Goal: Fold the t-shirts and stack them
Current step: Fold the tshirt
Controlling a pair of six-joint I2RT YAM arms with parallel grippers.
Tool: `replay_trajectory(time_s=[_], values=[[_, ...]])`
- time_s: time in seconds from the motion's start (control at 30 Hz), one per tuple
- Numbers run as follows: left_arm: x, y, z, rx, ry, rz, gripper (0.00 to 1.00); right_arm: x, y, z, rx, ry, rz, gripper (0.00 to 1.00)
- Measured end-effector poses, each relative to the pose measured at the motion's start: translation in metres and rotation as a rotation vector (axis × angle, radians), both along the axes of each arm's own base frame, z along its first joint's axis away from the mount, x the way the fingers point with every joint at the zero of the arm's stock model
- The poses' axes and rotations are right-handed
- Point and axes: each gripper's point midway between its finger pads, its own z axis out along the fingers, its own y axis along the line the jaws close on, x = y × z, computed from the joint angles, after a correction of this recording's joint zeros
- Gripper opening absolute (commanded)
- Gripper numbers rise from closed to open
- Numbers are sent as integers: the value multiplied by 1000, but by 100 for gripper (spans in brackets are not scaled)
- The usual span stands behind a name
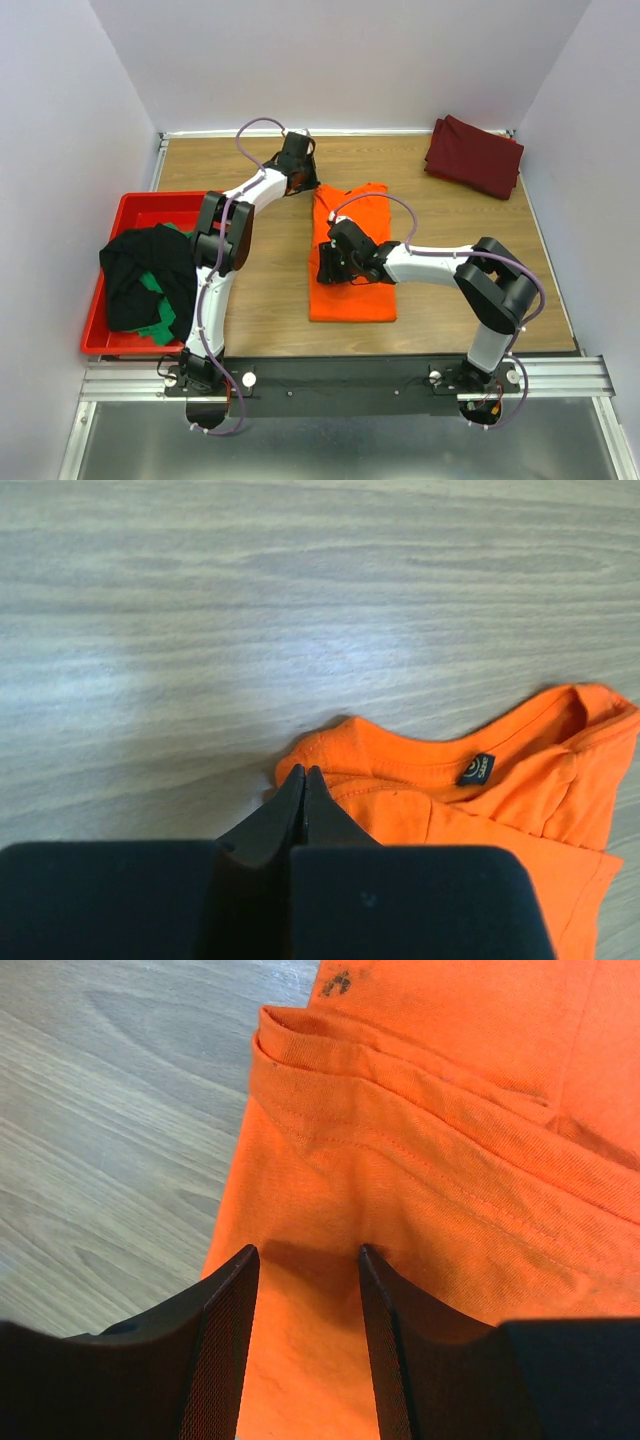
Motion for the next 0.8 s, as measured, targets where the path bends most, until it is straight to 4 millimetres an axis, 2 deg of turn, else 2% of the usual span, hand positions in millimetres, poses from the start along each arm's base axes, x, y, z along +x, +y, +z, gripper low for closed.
replay_trajectory(time_s=[0.5,0.73,0.8], values=[[13,2,3,-6,-21,6,0,1,2,0,18,-8,-7,52],[20,-4,7,-26,-37,-12,0,2,3,0,24,-13,-8,52],[19,-5,7,-31,-39,-19,4,2,3,0,24,-13,-7,52]])
